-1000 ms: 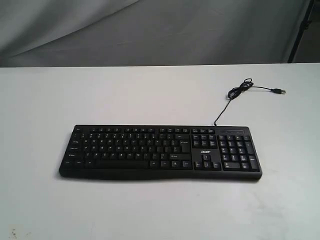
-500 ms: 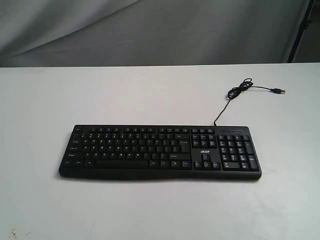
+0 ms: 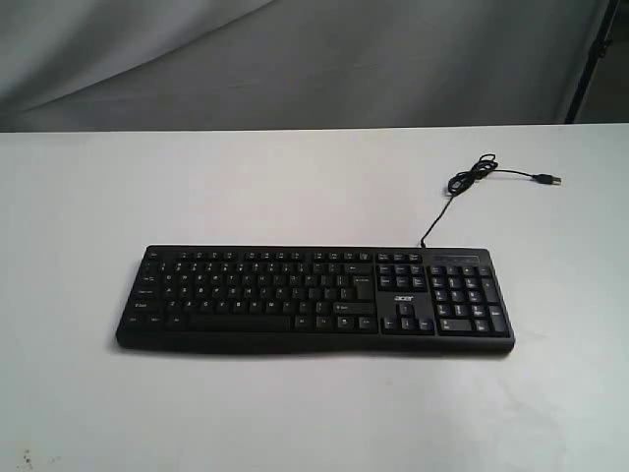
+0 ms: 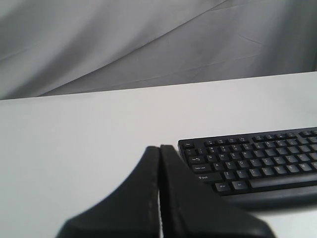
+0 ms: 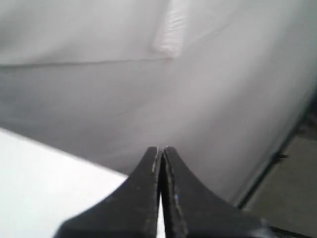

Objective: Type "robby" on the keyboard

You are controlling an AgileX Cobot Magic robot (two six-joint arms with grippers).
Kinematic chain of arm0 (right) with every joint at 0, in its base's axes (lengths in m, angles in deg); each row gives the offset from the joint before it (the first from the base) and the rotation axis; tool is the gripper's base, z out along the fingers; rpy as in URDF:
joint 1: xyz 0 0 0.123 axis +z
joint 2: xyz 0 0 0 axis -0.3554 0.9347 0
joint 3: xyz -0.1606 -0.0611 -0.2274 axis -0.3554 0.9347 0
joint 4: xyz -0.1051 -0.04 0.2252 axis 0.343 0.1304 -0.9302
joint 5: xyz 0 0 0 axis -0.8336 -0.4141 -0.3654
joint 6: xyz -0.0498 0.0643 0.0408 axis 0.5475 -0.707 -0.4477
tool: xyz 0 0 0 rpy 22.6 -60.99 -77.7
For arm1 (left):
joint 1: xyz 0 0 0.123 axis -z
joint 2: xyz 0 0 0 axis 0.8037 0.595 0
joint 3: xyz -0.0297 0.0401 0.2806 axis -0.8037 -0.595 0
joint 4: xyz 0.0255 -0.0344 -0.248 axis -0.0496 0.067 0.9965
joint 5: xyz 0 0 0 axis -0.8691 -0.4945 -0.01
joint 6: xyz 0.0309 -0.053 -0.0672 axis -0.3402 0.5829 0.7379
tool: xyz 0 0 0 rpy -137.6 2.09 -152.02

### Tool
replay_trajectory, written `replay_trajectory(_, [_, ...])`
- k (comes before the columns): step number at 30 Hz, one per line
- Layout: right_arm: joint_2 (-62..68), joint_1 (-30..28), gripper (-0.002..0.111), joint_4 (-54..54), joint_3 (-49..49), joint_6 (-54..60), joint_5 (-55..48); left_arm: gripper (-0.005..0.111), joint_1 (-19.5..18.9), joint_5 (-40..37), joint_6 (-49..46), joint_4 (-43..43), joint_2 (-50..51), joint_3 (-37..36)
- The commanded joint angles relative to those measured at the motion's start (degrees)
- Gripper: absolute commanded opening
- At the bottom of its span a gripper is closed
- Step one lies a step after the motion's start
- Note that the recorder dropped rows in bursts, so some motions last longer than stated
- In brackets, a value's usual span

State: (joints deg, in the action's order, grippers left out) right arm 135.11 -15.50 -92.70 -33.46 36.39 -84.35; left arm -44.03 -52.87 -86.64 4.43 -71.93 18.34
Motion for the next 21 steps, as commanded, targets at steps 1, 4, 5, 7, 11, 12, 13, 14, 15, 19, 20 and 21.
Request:
replay_trajectory(1, [6.06, 0.23, 0.000, -28.74, -4.74, 28.61, -15.71, 0.000, 0.36, 0.31, 0.16, -0.27, -0.20, -0.25])
replay_trajectory(4, [9.43, 2.25, 0.000, -31.02, -5.86, 30.49, -19.22, 0.000, 0.36, 0.31, 0.16, -0.27, -0.20, -0.25])
replay_trajectory(5, [10.39, 3.02, 0.000, -30.52, -5.86, 30.75, -19.22, 0.000, 0.36, 0.31, 0.16, -0.27, -0.20, -0.25])
replay_trajectory(7, [12.52, 4.86, 0.000, -29.56, -5.86, 30.75, -19.52, 0.000, 0.36, 0.31, 0.16, -0.27, -0.20, -0.25])
replay_trajectory(11, [16.64, 10.89, 0.000, -25.94, -5.86, 30.91, -19.40, 0.000, 0.36, 0.31, 0.16, -0.27, -0.20, -0.25])
replay_trajectory(12, [17.75, 12.85, 0.000, -24.63, -5.86, 30.91, -19.28, 0.000, 0.36, 0.31, 0.16, -0.27, -0.20, -0.25])
replay_trajectory(13, [18.93, 14.79, 0.000, -23.51, -5.86, 31.14, -19.05, 0.000, 0.36, 0.31, 0.16, -0.27, -0.20, -0.25])
replay_trajectory(14, [19.87, 16.61, 0.000, -22.86, -5.86, 31.33, -18.93, 0.000, 0.36, 0.31, 0.16, -0.27, -0.20, -0.25])
replay_trajectory(15, [21.09, 18.28, 0.000, -22.60, -5.86, 31.47, -18.95, 0.000, 0.36, 0.31, 0.16, -0.27, -0.20, -0.25])
replay_trajectory(19, [26.08, 23.00, 0.000, -22.61, -5.86, 33.62, -18.79, 0.000, 0.36, 0.31, 0.16, -0.27, -0.20, -0.25])
replay_trajectory(20, [27.08, 23.65, 0.000, -22.61, -5.86, 33.62, -18.79, 0.000, 0.36, 0.31, 0.16, -0.27, -0.20, -0.25])
replay_trajectory(21, [28.31, 24.41, 0.000, -22.61, -5.86, 33.77, -18.47, 0.000, 0.36, 0.31, 0.16, -0.27, -0.20, -0.25])
